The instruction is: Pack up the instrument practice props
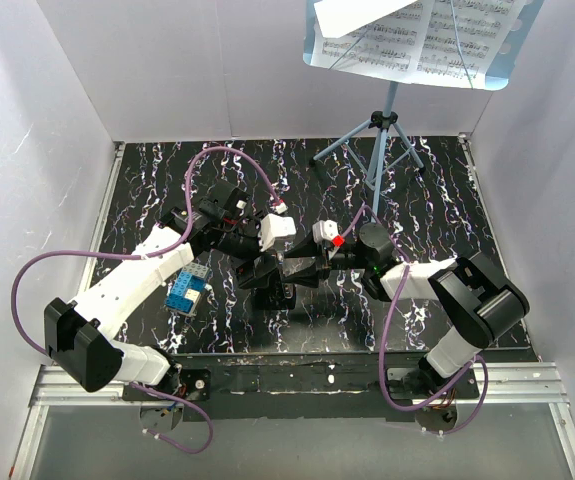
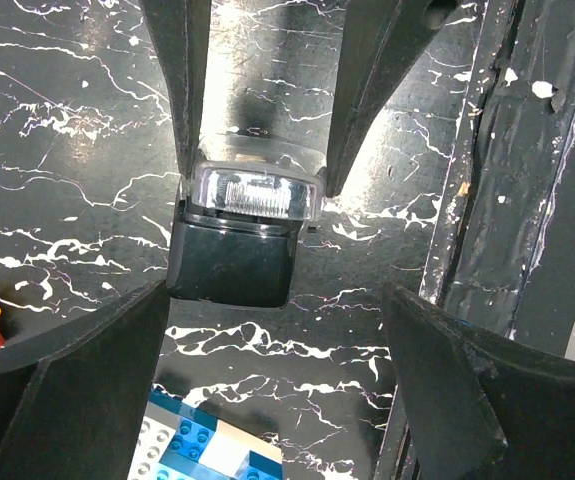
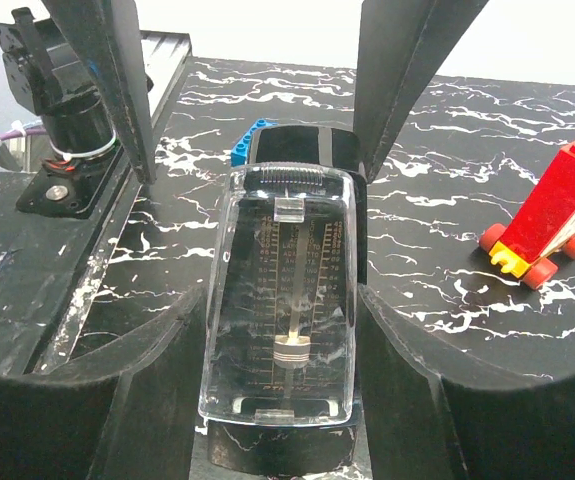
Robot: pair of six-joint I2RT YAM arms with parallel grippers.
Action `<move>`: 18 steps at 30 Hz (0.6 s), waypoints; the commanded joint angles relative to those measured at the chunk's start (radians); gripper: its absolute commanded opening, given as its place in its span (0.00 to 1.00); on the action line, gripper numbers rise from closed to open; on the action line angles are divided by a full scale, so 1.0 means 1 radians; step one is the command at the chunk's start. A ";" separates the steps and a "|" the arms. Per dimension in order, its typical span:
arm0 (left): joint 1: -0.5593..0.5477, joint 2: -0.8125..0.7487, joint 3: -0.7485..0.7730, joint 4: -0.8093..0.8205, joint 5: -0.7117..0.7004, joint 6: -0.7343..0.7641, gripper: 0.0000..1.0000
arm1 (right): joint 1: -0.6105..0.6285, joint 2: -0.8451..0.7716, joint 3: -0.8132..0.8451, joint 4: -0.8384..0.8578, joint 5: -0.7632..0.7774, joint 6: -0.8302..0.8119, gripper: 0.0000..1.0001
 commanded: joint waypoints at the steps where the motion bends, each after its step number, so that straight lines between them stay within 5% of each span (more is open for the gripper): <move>1: -0.006 -0.037 0.011 -0.035 -0.003 0.034 0.85 | 0.007 0.008 -0.027 0.070 0.023 -0.017 0.01; 8: -0.006 -0.023 0.015 -0.081 0.035 0.096 0.76 | 0.006 0.017 -0.028 0.095 -0.010 -0.106 0.01; 18: -0.005 0.008 0.036 -0.099 0.066 0.146 0.71 | -0.008 0.055 -0.026 0.073 -0.044 -0.033 0.01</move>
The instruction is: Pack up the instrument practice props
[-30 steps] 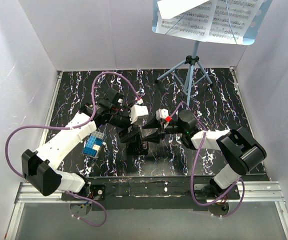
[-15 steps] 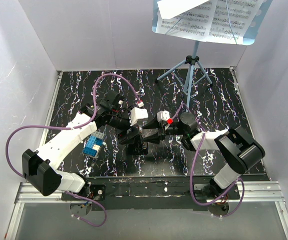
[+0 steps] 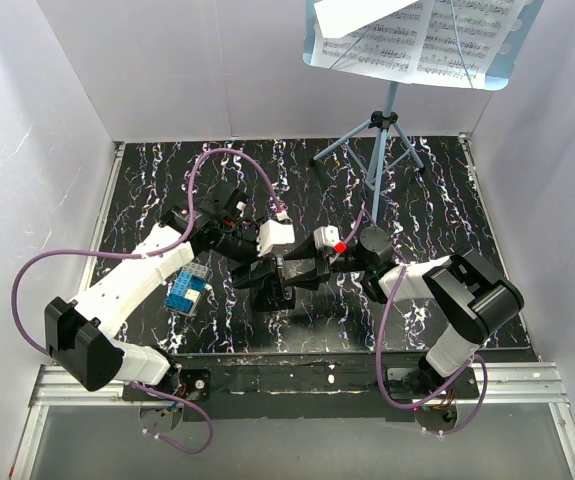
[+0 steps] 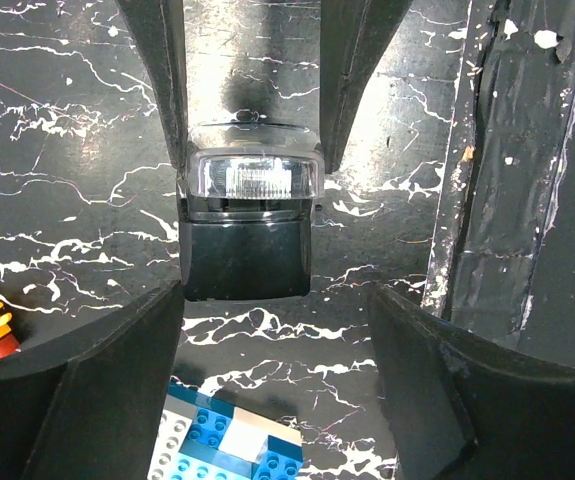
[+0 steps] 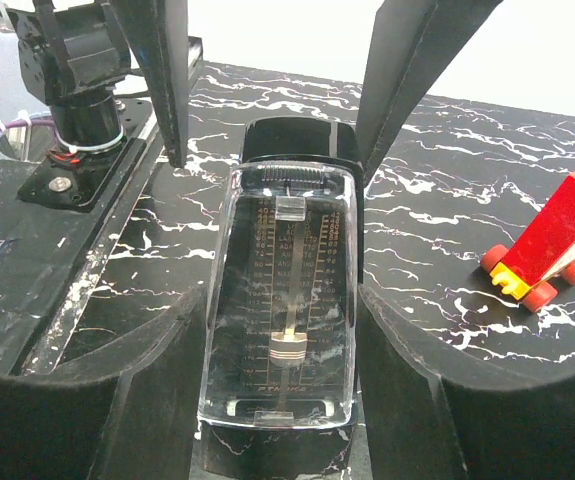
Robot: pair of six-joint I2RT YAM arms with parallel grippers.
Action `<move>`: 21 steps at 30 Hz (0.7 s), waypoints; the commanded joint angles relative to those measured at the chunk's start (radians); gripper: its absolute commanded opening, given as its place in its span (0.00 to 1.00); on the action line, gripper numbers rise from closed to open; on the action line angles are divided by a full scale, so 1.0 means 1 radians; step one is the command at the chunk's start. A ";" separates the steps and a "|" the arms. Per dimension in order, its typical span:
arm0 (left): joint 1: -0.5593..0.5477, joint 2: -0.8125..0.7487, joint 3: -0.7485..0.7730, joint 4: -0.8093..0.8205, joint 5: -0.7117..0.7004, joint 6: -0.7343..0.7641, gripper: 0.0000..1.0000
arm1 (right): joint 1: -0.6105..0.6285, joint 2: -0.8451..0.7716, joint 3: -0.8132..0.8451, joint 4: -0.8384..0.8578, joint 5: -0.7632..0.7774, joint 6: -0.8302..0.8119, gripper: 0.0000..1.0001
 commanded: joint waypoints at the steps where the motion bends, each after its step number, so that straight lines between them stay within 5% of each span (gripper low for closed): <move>1: -0.007 0.005 0.031 -0.034 0.066 0.032 0.69 | -0.007 0.018 -0.003 -0.042 -0.023 -0.003 0.01; 7: -0.007 0.027 0.035 -0.008 0.072 0.034 0.54 | -0.007 0.020 -0.008 -0.098 -0.046 -0.036 0.01; 13: -0.007 0.036 0.035 0.034 0.065 0.026 0.50 | -0.009 0.028 0.018 -0.161 -0.060 -0.059 0.01; 18: -0.004 0.017 0.053 0.016 0.083 0.019 0.73 | -0.014 0.022 0.038 -0.208 -0.062 -0.064 0.01; 21: 0.000 0.005 0.071 -0.005 0.104 0.000 0.79 | -0.015 0.018 0.040 -0.224 -0.071 -0.073 0.01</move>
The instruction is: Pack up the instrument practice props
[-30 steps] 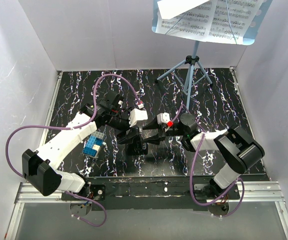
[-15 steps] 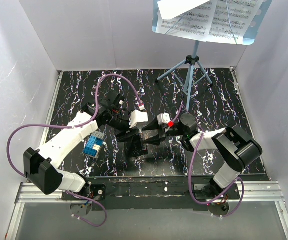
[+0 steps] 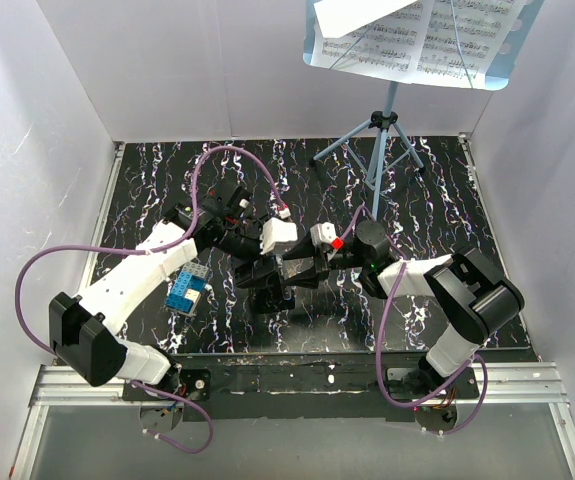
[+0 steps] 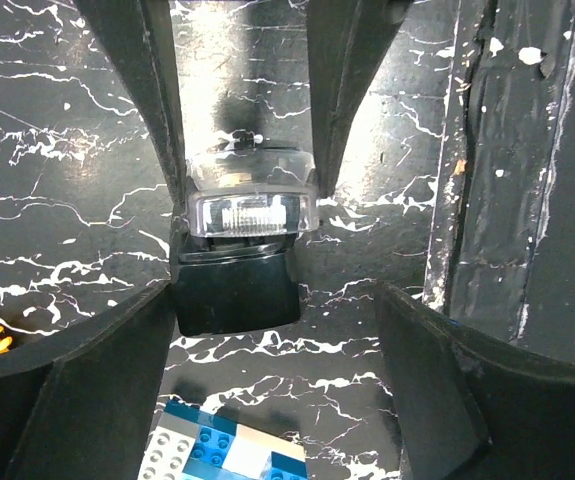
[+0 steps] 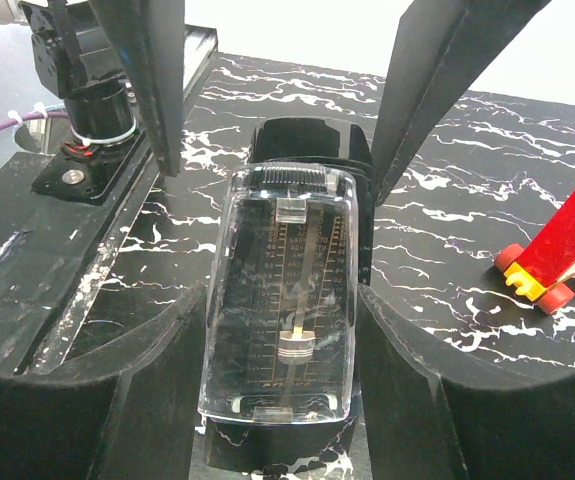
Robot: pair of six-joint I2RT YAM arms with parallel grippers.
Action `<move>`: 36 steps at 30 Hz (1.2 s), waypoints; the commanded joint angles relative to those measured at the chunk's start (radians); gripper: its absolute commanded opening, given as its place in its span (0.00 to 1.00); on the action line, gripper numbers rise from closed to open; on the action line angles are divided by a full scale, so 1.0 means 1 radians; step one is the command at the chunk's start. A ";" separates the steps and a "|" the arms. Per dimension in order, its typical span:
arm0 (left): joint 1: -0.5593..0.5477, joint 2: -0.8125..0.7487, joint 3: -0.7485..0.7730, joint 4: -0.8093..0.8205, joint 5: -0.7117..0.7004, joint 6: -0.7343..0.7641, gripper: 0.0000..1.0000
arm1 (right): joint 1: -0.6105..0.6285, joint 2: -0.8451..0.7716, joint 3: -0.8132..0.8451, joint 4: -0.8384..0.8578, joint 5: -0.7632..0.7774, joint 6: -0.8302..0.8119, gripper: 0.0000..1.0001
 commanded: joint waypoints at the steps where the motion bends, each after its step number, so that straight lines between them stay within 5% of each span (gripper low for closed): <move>1: 0.000 -0.027 0.058 -0.016 0.069 -0.036 0.79 | -0.008 0.017 -0.005 -0.129 -0.028 -0.048 0.01; 12: -0.002 0.025 0.051 0.032 0.060 -0.040 0.53 | -0.008 0.009 0.015 -0.216 -0.040 -0.106 0.01; 22: -0.002 0.036 0.045 -0.028 0.115 0.113 0.18 | -0.010 0.011 0.026 -0.220 -0.042 -0.147 0.01; 25: -0.002 0.048 0.051 -0.039 0.118 0.130 0.01 | -0.010 0.003 0.021 -0.183 -0.051 -0.146 0.01; 36: 0.006 0.064 0.055 -0.063 0.117 0.151 0.00 | -0.017 -0.035 0.044 -0.157 -0.071 -0.144 0.01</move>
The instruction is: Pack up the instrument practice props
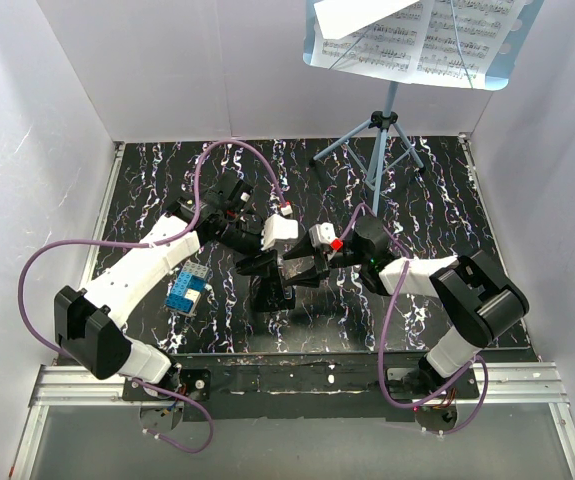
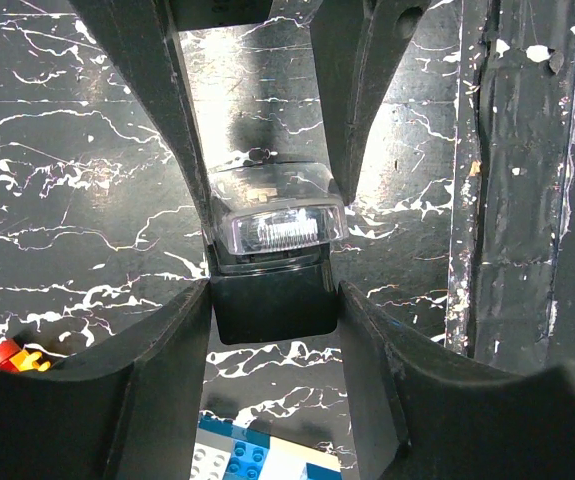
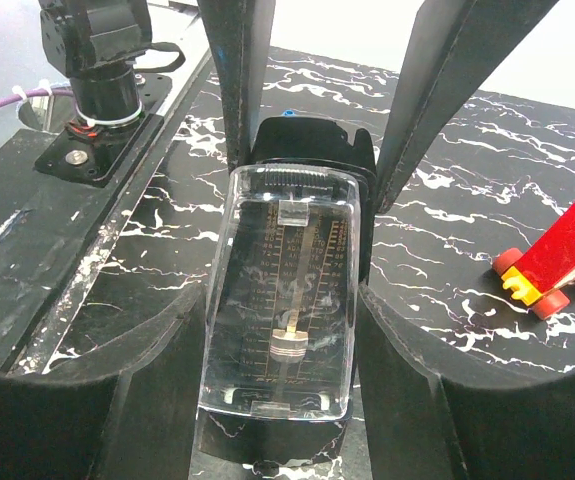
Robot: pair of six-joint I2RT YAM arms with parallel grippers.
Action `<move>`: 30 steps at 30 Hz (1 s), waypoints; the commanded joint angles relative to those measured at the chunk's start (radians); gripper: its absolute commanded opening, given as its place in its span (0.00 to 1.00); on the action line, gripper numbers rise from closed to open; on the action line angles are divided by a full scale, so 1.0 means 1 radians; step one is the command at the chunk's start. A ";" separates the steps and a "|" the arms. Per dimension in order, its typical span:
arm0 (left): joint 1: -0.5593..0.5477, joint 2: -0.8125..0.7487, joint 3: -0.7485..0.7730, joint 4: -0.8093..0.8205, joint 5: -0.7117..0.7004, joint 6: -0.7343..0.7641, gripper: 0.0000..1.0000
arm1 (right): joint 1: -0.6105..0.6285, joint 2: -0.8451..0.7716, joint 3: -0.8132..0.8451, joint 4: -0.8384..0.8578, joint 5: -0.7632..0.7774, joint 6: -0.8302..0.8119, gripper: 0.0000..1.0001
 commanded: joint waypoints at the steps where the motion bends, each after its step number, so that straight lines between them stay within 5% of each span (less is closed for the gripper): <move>1: -0.009 0.020 0.005 -0.049 0.068 0.060 0.00 | -0.011 -0.004 0.009 -0.006 -0.028 -0.028 0.01; 30: -0.007 0.020 0.005 -0.053 0.087 0.108 0.00 | -0.015 0.071 0.052 -0.136 0.040 -0.115 0.01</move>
